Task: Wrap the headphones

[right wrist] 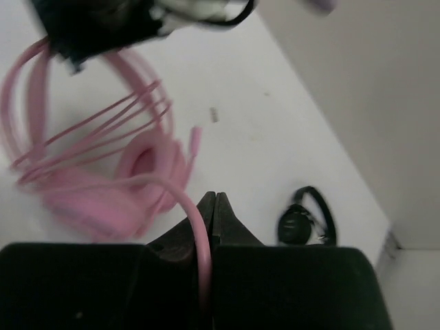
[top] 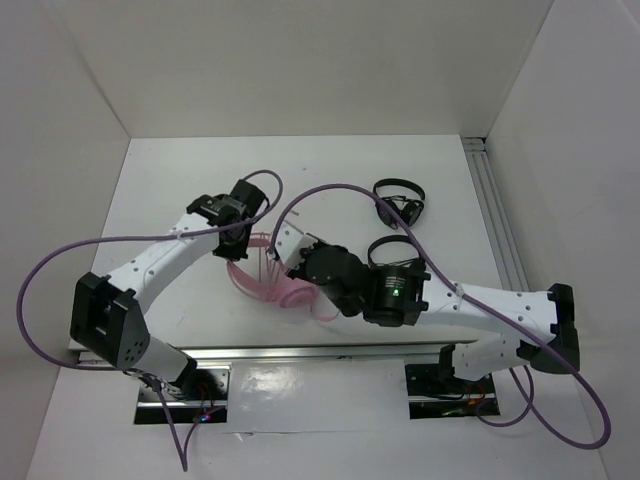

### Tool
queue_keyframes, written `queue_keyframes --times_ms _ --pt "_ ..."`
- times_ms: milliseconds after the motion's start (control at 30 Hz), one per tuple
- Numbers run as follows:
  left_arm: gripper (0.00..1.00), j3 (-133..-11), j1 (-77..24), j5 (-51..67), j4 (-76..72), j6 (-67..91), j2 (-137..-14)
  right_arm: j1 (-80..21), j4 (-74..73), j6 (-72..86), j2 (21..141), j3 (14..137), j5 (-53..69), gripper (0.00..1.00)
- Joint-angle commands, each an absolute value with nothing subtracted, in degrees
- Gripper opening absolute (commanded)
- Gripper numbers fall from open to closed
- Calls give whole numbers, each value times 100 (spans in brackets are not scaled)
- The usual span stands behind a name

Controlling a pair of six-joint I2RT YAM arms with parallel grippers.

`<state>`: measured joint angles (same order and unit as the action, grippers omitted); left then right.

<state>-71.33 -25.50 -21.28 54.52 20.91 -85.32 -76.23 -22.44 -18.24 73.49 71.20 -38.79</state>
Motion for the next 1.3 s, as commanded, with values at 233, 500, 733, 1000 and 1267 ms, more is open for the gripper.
queue_keyframes --times_ms 233,500,733,1000,1267 --pt "0 -7083 -4156 -984 5738 1978 -7006 -5319 -141 -2734 7821 7479 -3931 0" --pt "0 -7988 -4816 -721 6135 1978 -6205 -3921 -615 -1926 8041 7699 143 7" --pt "0 -9657 -4887 -1476 6354 2285 -6248 -3576 1213 15 8665 6798 4117 24" --pt "0 -11125 -4887 -2056 6714 2602 -6855 -4156 5824 3268 10536 6037 4912 38" --pt "0 -12664 -4887 -3813 7778 3480 -7602 -4561 7364 4148 12321 6363 4676 41"
